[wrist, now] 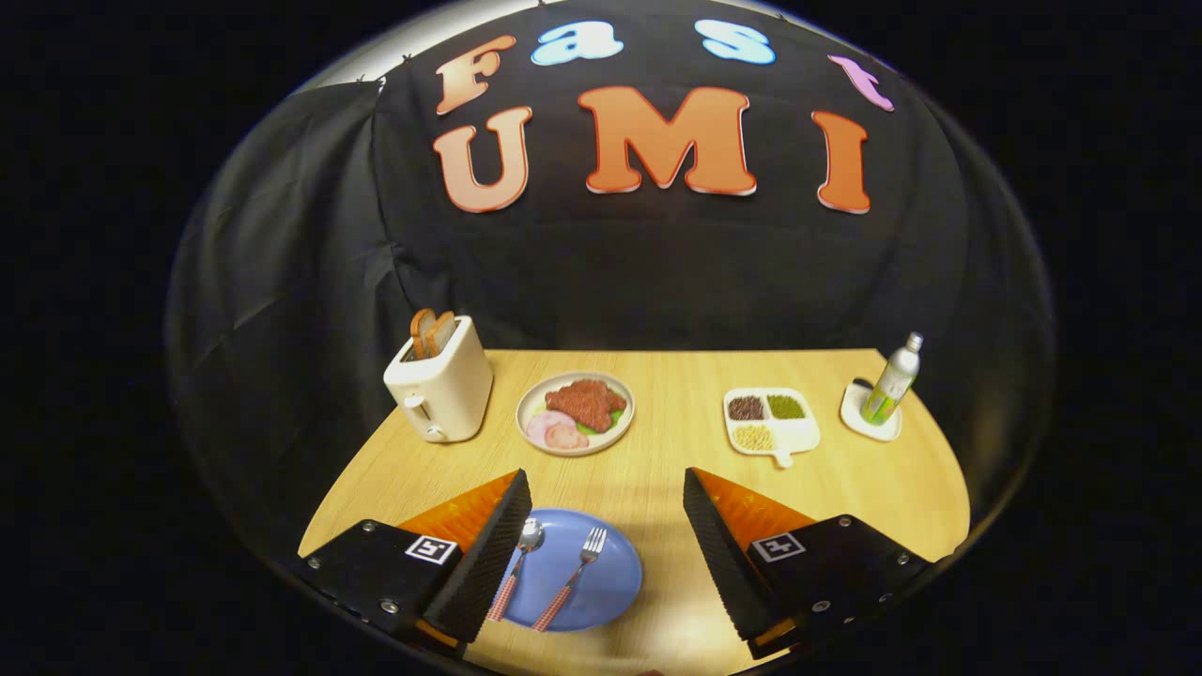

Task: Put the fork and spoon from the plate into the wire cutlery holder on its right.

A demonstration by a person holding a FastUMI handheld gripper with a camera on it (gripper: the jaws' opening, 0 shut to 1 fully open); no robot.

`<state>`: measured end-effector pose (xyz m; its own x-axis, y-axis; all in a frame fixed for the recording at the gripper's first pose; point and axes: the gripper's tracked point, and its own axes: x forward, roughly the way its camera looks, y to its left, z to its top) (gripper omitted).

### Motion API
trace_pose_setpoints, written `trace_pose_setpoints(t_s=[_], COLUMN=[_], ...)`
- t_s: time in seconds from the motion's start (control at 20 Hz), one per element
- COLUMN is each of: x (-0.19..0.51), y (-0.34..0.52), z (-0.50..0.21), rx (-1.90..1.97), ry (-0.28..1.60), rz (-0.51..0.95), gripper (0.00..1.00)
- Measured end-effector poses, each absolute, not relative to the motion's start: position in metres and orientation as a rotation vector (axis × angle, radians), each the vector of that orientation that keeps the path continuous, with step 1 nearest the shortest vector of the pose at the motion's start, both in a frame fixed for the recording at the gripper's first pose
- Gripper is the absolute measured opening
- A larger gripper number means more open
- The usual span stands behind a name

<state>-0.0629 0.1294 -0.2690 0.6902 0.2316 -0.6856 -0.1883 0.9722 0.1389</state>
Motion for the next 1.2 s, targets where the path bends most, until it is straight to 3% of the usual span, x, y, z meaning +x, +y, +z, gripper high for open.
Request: trace_pose_setpoints(t_s=[0.4,0.5,0.9,1.2], x=[-0.126,-0.137,-0.156,-0.163], y=[0.165,0.171,0.174,0.171], z=[-0.379,-0.396,-0.43,-0.445], rx=[0.02,0.041,0.025,0.029], ry=[1.102,1.153,1.255,1.34], rz=[0.265,0.254,0.184,0.133], gripper=[0.96,0.91,0.71,0.41])
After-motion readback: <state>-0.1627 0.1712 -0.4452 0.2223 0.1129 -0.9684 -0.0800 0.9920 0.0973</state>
